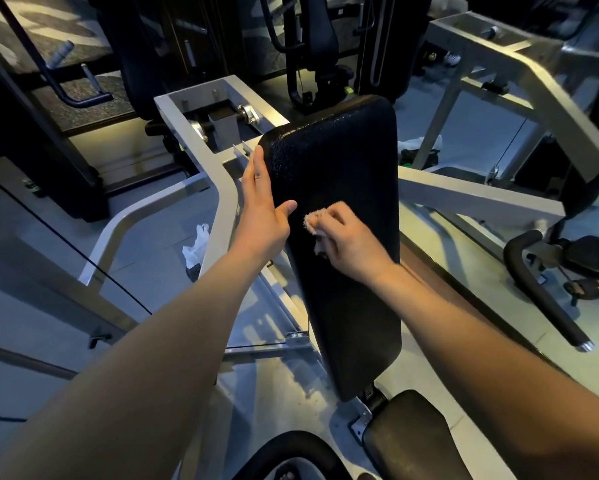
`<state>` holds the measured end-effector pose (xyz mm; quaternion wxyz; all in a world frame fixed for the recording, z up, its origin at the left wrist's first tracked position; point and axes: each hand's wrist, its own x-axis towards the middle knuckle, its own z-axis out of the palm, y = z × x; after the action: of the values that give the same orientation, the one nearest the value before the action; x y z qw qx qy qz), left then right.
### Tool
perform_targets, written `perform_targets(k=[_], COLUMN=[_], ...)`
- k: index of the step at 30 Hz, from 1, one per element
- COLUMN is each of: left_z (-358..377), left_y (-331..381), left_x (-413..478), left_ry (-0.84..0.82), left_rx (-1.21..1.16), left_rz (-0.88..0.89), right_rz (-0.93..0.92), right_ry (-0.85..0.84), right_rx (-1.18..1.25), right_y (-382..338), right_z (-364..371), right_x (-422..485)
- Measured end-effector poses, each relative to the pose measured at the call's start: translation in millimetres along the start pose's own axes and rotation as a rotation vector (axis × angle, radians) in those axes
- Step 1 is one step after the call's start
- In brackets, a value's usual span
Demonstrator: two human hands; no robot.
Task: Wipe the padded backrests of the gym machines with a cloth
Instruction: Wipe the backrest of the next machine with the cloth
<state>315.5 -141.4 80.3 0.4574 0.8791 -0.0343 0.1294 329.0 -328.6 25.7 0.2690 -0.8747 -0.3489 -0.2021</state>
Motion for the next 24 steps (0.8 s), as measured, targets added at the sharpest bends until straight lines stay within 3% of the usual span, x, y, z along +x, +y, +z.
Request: perform_targets(k=[4, 6, 9, 13, 15, 19, 22, 24], left_z=[-1.0, -2.4, -2.5, -2.3, -2.4, -3.4, -2.2, -1.2], left_y=[1.9, 1.8, 0.7, 0.4, 0.8, 0.8, 0.9, 0.4], left_x=[-0.2, -0.6, -0.9, -1.1, -1.4, 0.1, -0.5, 0.1], left_ry=[-0.007, -0.009, -0.008, 0.001, -0.004, -0.019, -0.008, -0.001], left_rx=[-0.017, -0.01, -0.002, 0.0, -0.009, -0.008, -0.008, -0.015], left_rz=[-0.012, -0.011, 0.001, 0.012, 0.016, -0.002, 0.006, 0.011], right_rz=[0.172, 0.229, 0.167, -0.05, 0.034, 0.51, 0.473, 0.264], right_ry=[0.338, 0.417, 0.347, 0.065, 0.155, 0.544, 0.501, 0.364], right_rx=[0.041, 0.099, 0.087, 0.022, 0.002, 0.088, 0.086, 0.079], right_y=[7.0, 1.8, -15.4, -10.6, -1.4, 0.8, -18.0, -32.6], right_z=[-41.2, -46.4, -20.9, -12.8, -29.0, -50.8, -34.8, -26.9], right_x=[61.7, 88.6, 78.6, 40.9, 56.0, 101.7, 103.3, 91.2])
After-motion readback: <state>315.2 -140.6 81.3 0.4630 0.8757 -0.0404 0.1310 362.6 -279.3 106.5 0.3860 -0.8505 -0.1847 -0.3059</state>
